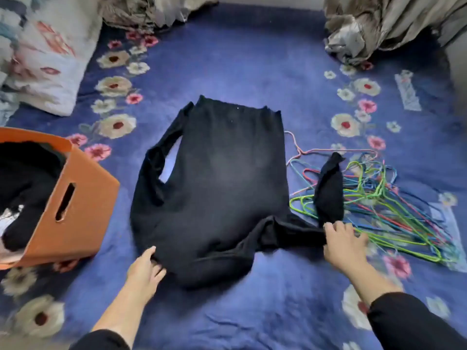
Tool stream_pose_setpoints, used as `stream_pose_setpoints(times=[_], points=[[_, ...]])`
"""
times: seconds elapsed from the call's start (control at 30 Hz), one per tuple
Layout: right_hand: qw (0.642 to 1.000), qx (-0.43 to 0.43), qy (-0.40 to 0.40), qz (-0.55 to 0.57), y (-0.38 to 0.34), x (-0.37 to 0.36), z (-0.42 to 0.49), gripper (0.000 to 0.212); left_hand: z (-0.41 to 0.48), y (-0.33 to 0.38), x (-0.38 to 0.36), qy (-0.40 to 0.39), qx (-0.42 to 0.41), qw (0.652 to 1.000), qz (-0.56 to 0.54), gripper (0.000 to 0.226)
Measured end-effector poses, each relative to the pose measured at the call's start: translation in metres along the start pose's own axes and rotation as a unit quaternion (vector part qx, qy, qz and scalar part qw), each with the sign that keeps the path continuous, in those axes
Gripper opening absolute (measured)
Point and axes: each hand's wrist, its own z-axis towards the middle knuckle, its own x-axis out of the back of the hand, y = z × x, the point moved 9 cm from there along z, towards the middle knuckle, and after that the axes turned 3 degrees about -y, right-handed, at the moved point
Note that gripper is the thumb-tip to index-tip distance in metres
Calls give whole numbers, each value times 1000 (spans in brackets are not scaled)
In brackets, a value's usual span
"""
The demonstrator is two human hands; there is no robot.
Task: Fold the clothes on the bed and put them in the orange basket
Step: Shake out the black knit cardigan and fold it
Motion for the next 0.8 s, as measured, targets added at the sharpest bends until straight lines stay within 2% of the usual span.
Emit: stream_pose_setpoints(times=[0.03,0.1,0.17,0.23,0.33,0.37,0.4,0.47,0.5,0.6,0.67,0.7,0.73,0.8], points=[[998,-5,-45,31,-10,-32,-8,34,7,-25,8,2,16,999,41,34],[979,-5,-82,185,-35,-70,-22,19,18,-52,16,5,9,994,111,24],[920,-21,-155,358,-68,-109,-35,4,30,-64,17,6,-23,987,160,17],[839,-34,-243,485,-105,-139,-47,23,42,-77,14,-11,-28,984,176,28],[723,-113,-250,634,-137,-151,-52,30,49,-98,3,-76,28,984,157,73],[701,-118,-232,664,-144,-151,-49,36,48,-102,-1,-99,40,982,154,81],[695,-110,-221,675,-151,-150,-47,48,47,-104,-5,-117,40,981,149,81],[692,-73,-216,685,-165,-147,-43,65,38,-97,-14,-130,4,982,140,65],[675,-58,-219,702,-170,-142,-44,60,32,-88,-18,-125,-34,982,141,57],[583,-48,-217,782,-170,-124,-46,36,11,-53,-18,-66,-161,976,131,21],[521,-54,-211,825,-164,-117,-49,33,1,-40,-17,-52,-194,973,111,10],[506,-56,-217,833,-161,-114,-54,31,-2,-40,-17,-56,-190,974,109,9],[509,-64,-228,827,-158,-118,-60,29,-5,-44,-18,-60,-173,977,112,12],[545,-62,-276,789,-157,-128,-79,26,-7,-64,-15,-59,-106,981,154,17]])
